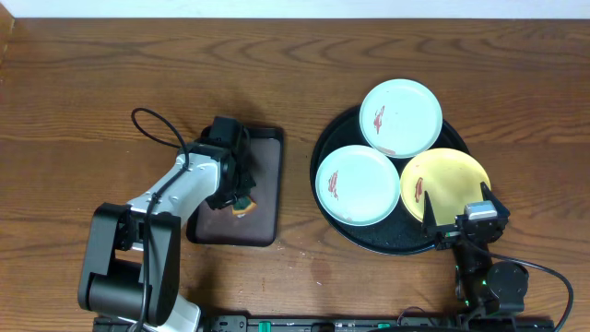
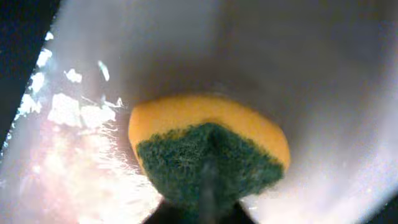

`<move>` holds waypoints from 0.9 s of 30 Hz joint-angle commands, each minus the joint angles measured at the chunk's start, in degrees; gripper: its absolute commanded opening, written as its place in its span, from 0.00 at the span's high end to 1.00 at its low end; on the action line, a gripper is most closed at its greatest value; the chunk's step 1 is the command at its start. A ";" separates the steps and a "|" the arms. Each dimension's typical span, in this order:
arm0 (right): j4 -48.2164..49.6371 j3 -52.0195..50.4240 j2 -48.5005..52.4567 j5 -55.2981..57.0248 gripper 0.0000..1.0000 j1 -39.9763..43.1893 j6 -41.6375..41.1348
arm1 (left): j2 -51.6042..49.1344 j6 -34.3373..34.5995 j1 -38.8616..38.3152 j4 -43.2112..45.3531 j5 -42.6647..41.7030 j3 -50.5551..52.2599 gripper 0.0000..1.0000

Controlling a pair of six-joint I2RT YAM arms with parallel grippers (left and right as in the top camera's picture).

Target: Clean dirty plates on tray and stack at the side

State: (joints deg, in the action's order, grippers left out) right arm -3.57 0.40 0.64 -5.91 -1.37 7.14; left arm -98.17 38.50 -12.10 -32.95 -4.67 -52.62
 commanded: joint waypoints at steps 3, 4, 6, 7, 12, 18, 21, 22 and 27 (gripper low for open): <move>-0.22 -0.09 -0.31 0.07 0.01 -0.39 0.66 | -1.16 -0.22 0.17 0.37 1.55 0.92 0.92; -0.20 -0.09 -0.31 0.07 0.01 -0.39 0.66 | -1.16 -0.24 0.17 0.76 2.21 0.92 0.76; -0.20 -0.09 -0.31 0.07 0.01 -0.39 0.66 | -1.16 -0.24 0.17 1.46 4.33 0.92 0.33; -0.22 -0.09 -0.31 0.04 0.01 -0.39 0.66 | -1.16 -0.24 0.17 2.03 5.49 0.92 0.25; -0.22 -0.09 -0.31 0.07 0.01 -0.39 0.66 | -1.16 -0.24 0.17 5.14 9.99 0.92 0.16; -0.22 -0.09 -0.31 0.04 0.01 -0.39 0.66 | -1.16 -0.26 0.17 7.45 10.75 0.92 0.33; -0.20 -0.09 -0.31 0.07 0.01 -0.39 0.66 | -1.16 -0.24 0.17 7.56 10.75 0.92 0.58; -0.22 -0.09 -0.31 0.04 0.01 -0.39 0.66 | -1.16 -0.24 0.17 7.56 10.73 0.92 0.66; -0.20 -0.09 -0.31 0.04 0.01 -0.39 0.66 | -1.16 -0.24 0.17 7.58 10.73 0.92 0.92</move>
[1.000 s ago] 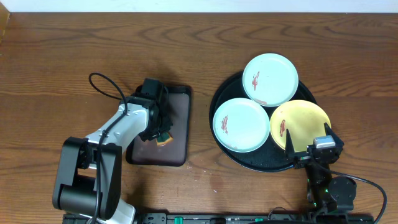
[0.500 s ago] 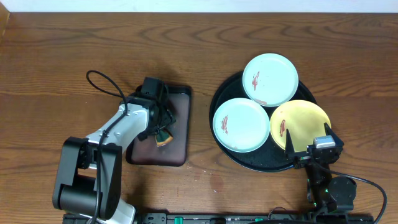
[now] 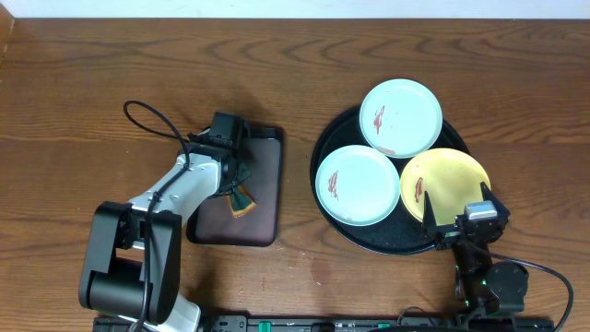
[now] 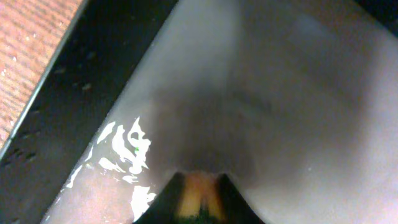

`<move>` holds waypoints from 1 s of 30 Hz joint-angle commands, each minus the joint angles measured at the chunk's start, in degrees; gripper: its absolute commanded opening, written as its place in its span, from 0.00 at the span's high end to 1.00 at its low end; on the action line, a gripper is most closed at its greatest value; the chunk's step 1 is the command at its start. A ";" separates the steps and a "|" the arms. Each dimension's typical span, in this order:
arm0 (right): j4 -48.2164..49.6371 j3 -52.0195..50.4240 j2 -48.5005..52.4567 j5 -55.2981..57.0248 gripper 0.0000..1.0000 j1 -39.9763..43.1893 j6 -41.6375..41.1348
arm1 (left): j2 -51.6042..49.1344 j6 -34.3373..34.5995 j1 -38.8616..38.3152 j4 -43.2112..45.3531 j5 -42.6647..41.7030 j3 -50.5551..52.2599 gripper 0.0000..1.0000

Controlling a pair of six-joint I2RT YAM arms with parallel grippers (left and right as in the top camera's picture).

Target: Clean dirty plates on tray and stack at the side

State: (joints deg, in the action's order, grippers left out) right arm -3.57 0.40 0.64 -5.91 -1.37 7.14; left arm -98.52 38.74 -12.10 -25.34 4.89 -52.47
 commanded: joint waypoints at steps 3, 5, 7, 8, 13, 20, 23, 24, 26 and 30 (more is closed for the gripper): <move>-0.20 -0.09 -0.31 0.07 0.01 -0.39 0.66 | -0.81 -0.48 0.17 -0.07 1.18 0.76 0.92; -0.20 -0.09 -0.31 0.07 0.01 -0.39 0.66 | -0.81 -0.50 0.17 -0.79 0.70 0.74 0.34; -0.22 -0.09 -0.31 0.04 0.01 -0.39 0.66 | -0.68 -0.52 0.17 -3.41 0.31 0.09 0.13; -0.22 -0.09 -0.31 0.07 0.01 -0.39 0.66 | -0.61 -0.52 0.17 -5.01 0.31 -0.42 0.13; -0.20 -0.09 -0.31 0.07 0.01 -0.39 0.66 | 0.09 -0.50 0.17 -12.24 -1.99 -2.54 0.12; -0.20 -0.09 -0.31 0.07 0.01 -0.39 0.66 | 0.35 -0.48 0.17 -13.64 -8.22 -2.51 0.18; -0.20 -0.09 -0.31 0.07 0.01 -0.39 0.66 | 0.35 -0.48 0.17 -13.57 -8.96 -2.51 0.35; -0.20 -0.09 -0.31 0.04 0.01 -0.39 0.66 | 0.35 -0.48 0.17 -13.42 -8.94 -2.51 0.46; -0.22 -0.09 -0.31 0.07 0.01 -0.39 0.66 | 0.35 -0.50 0.17 -13.14 -8.94 -2.51 0.58; -0.20 -0.09 -0.31 0.07 0.01 -0.39 0.66 | 0.35 -0.52 0.17 -12.33 -8.26 -2.54 0.73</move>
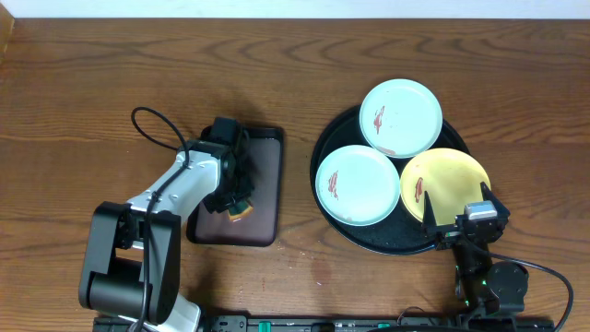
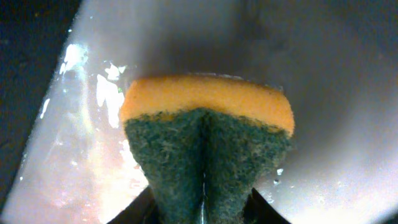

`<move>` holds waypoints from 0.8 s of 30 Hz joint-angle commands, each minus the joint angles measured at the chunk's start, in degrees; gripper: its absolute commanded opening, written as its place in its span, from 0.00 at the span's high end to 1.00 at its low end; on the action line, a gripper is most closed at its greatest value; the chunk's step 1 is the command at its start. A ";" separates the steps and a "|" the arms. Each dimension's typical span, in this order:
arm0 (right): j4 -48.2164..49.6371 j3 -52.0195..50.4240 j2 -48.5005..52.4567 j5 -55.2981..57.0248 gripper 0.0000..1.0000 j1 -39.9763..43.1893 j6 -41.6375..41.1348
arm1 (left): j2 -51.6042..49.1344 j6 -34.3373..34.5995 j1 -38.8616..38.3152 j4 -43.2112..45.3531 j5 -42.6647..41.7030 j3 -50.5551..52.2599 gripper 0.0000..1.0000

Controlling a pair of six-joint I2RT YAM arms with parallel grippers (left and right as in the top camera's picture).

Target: Clean dirty plates on tray and stack at the side

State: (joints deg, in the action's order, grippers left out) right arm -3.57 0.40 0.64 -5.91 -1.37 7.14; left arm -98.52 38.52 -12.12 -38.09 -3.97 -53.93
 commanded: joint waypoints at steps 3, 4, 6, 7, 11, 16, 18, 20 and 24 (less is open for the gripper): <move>-0.22 -0.09 -0.31 0.07 0.01 -0.39 0.66 | 0.50 -0.31 0.20 0.87 0.57 -1.07 0.76; -0.22 -0.09 -0.31 0.07 0.01 -0.39 0.66 | 0.74 -0.31 0.20 0.94 0.59 -1.07 0.79; -0.22 -0.09 -0.31 0.07 0.01 -0.39 0.66 | 1.95 -0.31 0.20 1.09 0.83 -1.09 0.87; -0.20 -0.09 -0.31 0.04 0.01 -0.39 0.66 | 2.58 -0.31 0.20 1.16 1.42 -1.09 0.90; -0.20 -0.09 -0.31 0.04 0.01 -0.39 0.66 | 8.98 -2.27 0.20 1.29 3.56 -1.18 0.92; -0.20 -0.09 -0.31 0.04 0.01 -0.39 0.66 | 23.23 -4.11 0.20 1.29 3.52 -1.18 0.92; -0.22 -0.09 -0.31 0.07 0.01 -0.39 0.66 | 27.91 -3.04 0.20 1.49 3.52 -1.18 0.92; -0.22 -0.09 -0.31 0.07 0.01 -0.39 0.66 | 34.73 -1.09 0.20 1.53 3.54 -1.16 0.92; -0.20 -0.09 -0.31 0.07 0.01 -0.39 0.66 | 36.57 -1.38 0.13 2.73 7.19 0.24 0.93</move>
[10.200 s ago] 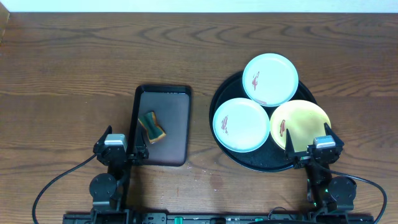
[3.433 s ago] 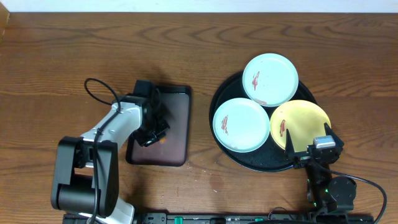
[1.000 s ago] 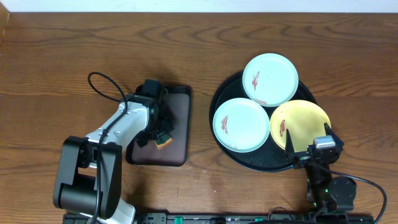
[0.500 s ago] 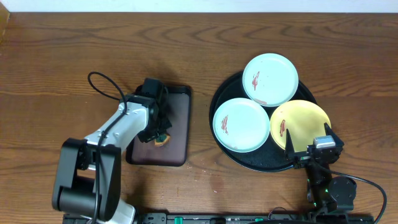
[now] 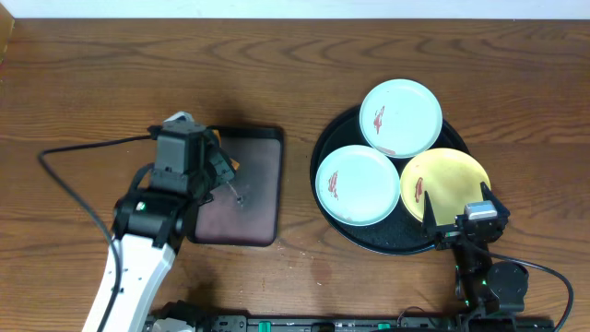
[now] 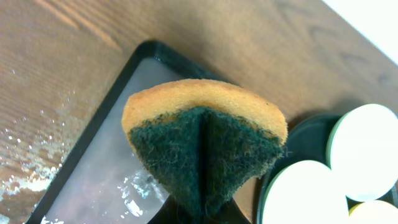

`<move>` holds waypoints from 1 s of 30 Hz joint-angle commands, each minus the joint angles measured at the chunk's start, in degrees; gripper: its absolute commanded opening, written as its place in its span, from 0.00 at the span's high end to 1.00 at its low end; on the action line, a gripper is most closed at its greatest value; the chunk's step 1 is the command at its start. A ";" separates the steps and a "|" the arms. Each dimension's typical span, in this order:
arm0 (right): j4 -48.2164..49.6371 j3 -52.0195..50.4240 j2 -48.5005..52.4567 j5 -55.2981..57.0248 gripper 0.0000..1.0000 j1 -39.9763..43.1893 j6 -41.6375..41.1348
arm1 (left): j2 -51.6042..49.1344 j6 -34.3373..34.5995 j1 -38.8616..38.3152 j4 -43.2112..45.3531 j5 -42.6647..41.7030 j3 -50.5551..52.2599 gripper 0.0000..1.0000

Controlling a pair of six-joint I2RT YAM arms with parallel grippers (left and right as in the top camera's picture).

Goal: Clean dirty plates on tray and stack at the side
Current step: 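Lift the sponge with the left gripper above the black tray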

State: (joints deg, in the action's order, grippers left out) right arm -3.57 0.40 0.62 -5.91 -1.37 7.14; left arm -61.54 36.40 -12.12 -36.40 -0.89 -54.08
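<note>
My left gripper is shut on a folded sponge, orange with a green scouring face, and holds it in the air above the rectangular water tray. Three dirty plates lie on the round black tray: a pale blue one at the back, a pale blue one at the left and a yellow one, each with a red smear. My right gripper rests open at the round tray's front right edge.
The shallow rectangular tray holds a film of water. Water droplets speckle the wood left of it. A black cable runs from the left arm across the table's left side.
My left gripper was down in the water tray with the sponge pressed on its wet bottom. Now it is raised well above the tray, sponge still held. The right arm has not moved.
The left gripper held the sponge in the water tray at all three earlier moments, a little further back at the second than at the first or third. Now the sponge hangs above the tray. Plates and right arm stayed put.
</note>
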 commanded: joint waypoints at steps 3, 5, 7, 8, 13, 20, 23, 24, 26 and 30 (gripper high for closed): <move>-0.22 -0.09 -0.28 0.04 0.01 -0.39 0.66 | -4.46 -0.76 0.13 6.14 6.51 4.35 0.92; -0.22 -0.09 -0.28 0.04 0.01 -0.39 0.66 | -9.77 -0.76 0.15 10.71 4.50 6.54 0.93; -0.20 -0.09 -0.28 0.04 0.01 -0.39 0.66 | -12.98 -0.87 0.15 12.81 4.37 6.54 0.93; -0.20 -0.09 -0.28 0.07 0.01 -0.39 0.66 | -14.12 -2.97 0.15 15.21 4.35 6.49 0.93; -0.20 -0.09 -0.28 0.04 0.01 -0.39 0.66 | -7.10 -12.74 0.13 19.67 2.56 4.68 0.93; -0.20 -0.09 -0.28 0.07 0.01 -0.39 0.66 | 11.50 -12.83 0.13 19.69 -1.09 4.37 0.93; -0.20 -0.09 -0.31 0.07 0.01 -0.39 0.66 | 12.59 -12.85 0.13 19.21 -1.49 6.86 0.92; -0.20 -0.09 -0.28 0.07 0.01 -0.39 0.66 | 11.87 -12.85 0.13 19.67 -1.46 8.22 0.93; -0.22 -0.09 -0.28 0.04 0.01 -0.39 0.66 | 7.61 -12.83 0.13 22.73 -1.49 13.25 0.92; -0.22 -0.09 -0.28 0.04 0.01 -0.39 0.66 | -4.70 -17.42 0.13 28.76 -1.55 17.99 0.93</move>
State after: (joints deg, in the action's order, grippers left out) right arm -3.57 0.40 0.64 -5.93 -1.37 7.14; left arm -58.37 24.16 -12.10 -8.78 -1.76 -38.83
